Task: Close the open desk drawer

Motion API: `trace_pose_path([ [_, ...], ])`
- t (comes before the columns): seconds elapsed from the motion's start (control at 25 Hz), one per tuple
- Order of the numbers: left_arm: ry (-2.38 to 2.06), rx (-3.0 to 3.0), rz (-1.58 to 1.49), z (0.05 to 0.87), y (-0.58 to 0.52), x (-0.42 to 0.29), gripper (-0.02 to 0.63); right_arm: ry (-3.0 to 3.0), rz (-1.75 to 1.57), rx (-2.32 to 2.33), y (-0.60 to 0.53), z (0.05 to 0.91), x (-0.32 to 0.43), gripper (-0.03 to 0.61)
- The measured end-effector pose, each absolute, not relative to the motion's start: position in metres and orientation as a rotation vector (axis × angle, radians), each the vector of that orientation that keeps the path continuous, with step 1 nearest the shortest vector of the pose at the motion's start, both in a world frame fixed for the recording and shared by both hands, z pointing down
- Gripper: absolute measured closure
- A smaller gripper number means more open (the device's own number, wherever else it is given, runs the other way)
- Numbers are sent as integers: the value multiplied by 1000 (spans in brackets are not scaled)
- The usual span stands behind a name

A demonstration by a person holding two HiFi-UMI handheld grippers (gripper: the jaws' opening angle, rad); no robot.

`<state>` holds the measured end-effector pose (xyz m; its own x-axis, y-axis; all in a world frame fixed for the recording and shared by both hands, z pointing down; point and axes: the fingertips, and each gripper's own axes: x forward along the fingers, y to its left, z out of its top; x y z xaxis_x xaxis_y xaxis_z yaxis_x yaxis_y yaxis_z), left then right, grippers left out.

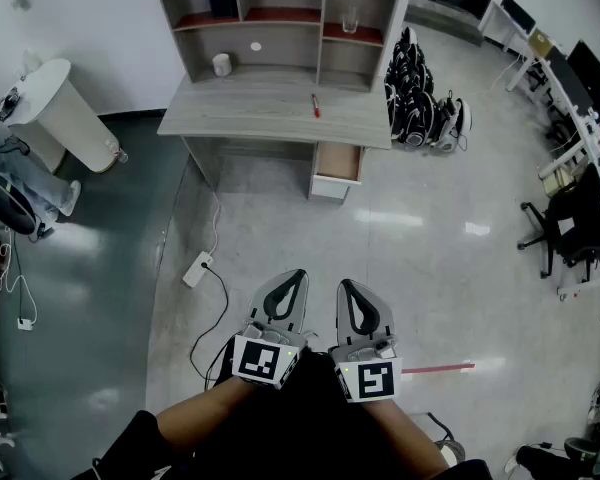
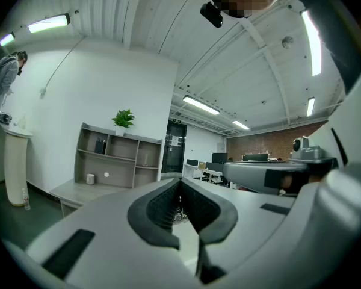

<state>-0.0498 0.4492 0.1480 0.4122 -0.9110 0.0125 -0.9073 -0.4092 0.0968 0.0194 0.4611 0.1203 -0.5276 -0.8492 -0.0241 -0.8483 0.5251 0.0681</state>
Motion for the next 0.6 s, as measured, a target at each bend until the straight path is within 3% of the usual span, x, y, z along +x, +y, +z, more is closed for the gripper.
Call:
trace_pose_path([
  [0.6, -1631, 2586, -48, 150, 445, -42, 600, -2686, -9, 1654, 453, 129, 56, 561],
])
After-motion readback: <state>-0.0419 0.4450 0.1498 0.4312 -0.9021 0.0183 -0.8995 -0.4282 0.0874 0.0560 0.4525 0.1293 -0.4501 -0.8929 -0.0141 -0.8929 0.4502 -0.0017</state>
